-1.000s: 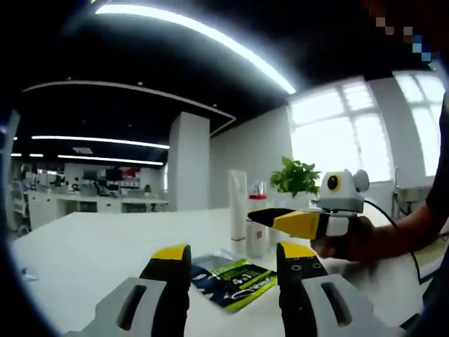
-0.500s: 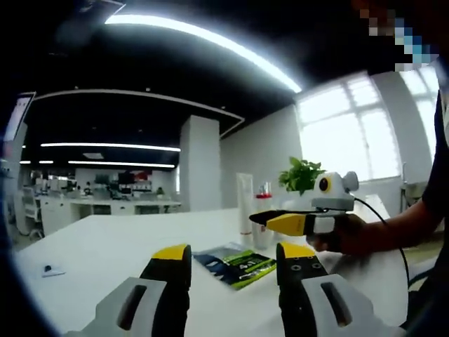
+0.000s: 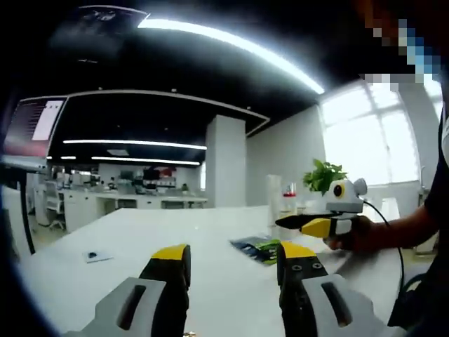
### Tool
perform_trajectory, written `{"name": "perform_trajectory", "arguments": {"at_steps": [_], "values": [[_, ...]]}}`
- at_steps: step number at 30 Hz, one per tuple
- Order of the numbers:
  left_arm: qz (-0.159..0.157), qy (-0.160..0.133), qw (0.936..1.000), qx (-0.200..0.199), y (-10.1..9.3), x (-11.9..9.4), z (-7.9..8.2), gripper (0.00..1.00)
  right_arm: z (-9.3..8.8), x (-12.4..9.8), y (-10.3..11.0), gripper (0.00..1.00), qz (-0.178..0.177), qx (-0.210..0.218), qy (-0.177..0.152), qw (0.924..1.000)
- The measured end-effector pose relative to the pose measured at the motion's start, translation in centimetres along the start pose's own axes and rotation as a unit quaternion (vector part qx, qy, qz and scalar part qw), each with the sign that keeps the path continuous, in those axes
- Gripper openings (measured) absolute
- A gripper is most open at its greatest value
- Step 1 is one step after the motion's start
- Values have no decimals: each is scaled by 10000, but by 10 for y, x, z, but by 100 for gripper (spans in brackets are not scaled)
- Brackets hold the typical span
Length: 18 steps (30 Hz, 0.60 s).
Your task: Arrange the skincare products in the storage area until every visible bottle or jar stands upright without overlapping.
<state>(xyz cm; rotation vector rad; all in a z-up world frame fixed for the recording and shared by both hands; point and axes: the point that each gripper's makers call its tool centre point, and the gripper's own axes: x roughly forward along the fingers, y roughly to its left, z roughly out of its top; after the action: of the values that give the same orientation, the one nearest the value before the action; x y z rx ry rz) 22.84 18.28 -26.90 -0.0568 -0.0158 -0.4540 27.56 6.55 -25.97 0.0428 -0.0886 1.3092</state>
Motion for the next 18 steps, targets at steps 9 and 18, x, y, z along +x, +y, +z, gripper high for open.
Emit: {"name": "perform_trajectory", "arguments": {"at_steps": [9, 18], "values": [[182, 266, 9991, 281, 7, -38, 4, 51, 0, 12, 25, 54, 507, 50, 254, 9984], [560, 676, 9952, 441, 22, -74, -1, 51, -15, 33, 76, 51, 1231, -741, 1092, 9836]]}}
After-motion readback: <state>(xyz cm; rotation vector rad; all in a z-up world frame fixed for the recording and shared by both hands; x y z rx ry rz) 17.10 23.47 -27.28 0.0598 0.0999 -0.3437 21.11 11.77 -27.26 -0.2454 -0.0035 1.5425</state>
